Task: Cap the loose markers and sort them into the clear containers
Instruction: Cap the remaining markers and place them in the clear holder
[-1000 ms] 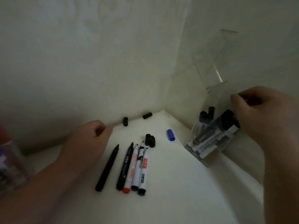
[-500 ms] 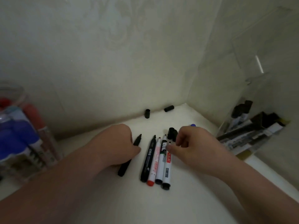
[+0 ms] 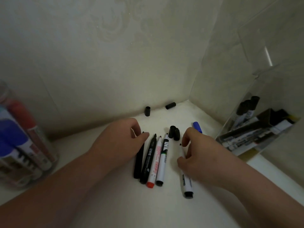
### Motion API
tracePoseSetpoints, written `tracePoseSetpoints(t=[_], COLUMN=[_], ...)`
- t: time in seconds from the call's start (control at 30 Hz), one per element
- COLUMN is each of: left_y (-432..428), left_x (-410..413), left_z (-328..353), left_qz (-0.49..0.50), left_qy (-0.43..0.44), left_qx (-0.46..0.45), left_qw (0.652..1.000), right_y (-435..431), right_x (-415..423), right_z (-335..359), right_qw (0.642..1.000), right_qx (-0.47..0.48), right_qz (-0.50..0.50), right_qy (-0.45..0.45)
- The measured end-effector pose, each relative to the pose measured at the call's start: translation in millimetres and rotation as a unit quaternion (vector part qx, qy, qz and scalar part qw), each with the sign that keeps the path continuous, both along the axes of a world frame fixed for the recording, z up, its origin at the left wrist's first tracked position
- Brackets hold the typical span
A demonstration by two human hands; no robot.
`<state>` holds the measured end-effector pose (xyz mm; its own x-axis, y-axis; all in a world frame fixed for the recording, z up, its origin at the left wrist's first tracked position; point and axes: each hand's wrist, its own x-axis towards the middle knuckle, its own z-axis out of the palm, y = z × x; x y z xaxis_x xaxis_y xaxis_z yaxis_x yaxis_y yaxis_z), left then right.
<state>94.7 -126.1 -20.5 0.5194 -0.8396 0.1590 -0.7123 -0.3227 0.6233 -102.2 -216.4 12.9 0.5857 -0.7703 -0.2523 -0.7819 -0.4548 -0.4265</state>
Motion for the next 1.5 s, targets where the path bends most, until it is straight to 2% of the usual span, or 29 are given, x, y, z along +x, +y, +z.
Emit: tracePoseSetpoints(t=[0.1,0.17,0.23,0.33,0.47,0.53,0.63,0.7,0.8,0.87,0.9,0.93,1.0,1.07,1.13,1.2,1.27,1.37,1.5], left_y=[2,4,5,7,14,14,13,9,1,-1,-2,-2,-3,-2,-1,0,2,3,2], left_x=[-5,-7,-6,-3,-11,-17,-24,-22,-2,12,15,16,9,0,-4,-4,-4,-4,-5], left_z=[-3,-5,-8,-11,-4,0,3,1,-7,-8,-8,-9,-10,-8,-8,-7,-7,-8,-9], left_qz=[-0.017,-0.031,-0.029,-0.032,-0.143,-0.192,-0.216,-0.168,-0.005,0.061,0.068,0.067,0.041,0.0,-0.033,-0.054,-0.074,-0.103,-0.132], left_qy=[0.002,0.018,0.014,0.01,0.077,0.103,0.129,0.227,0.429,0.496,0.51,0.506,0.463,0.427,0.417,0.418,0.417,0.417,0.431], left_qx=[-0.066,-0.105,-0.131,-0.169,-0.194,-0.172,-0.146,-0.189,-0.268,-0.303,-0.307,-0.301,-0.275,-0.243,-0.223,-0.217,-0.209,-0.186,-0.161], left_qw=[0.998,0.994,0.991,0.985,0.968,0.961,0.957,0.941,0.862,0.811,0.801,0.805,0.842,0.871,0.881,0.881,0.882,0.884,0.878], right_y=[3,0,-3,-6,-3,1,9,11,3,-10,-16,-22,-33,-36,-35,-36,-36,-36,-43], right_x=[-1,-1,-2,-1,8,14,18,18,10,3,1,-1,-2,1,3,5,6,9,13], right_z=[0,-3,-6,-10,-15,-15,-16,-19,-24,-24,-22,-21,-23,-24,-25,-27,-29,-33,-41], right_qw=[0.999,0.991,0.96,0.889,0.821,0.805,0.81,0.82,0.894,0.919,0.929,0.938,0.956,0.971,0.978,0.976,0.968,0.96,0.967], right_qx=[-0.021,0.025,0.089,0.169,0.227,0.24,0.233,0.202,-0.007,-0.119,-0.162,-0.2,-0.23,-0.213,-0.195,-0.204,-0.223,-0.163,-0.129], right_qz=[0.022,0.011,-0.012,-0.04,-0.057,-0.055,-0.042,-0.026,-0.03,-0.046,-0.049,-0.05,-0.05,-0.059,-0.057,-0.044,-0.011,0.051,0.096], right_qy=[-0.029,-0.129,-0.265,-0.424,-0.521,-0.54,-0.537,-0.535,-0.447,-0.374,-0.33,-0.277,-0.175,-0.092,-0.053,-0.062,-0.118,-0.221,-0.2])
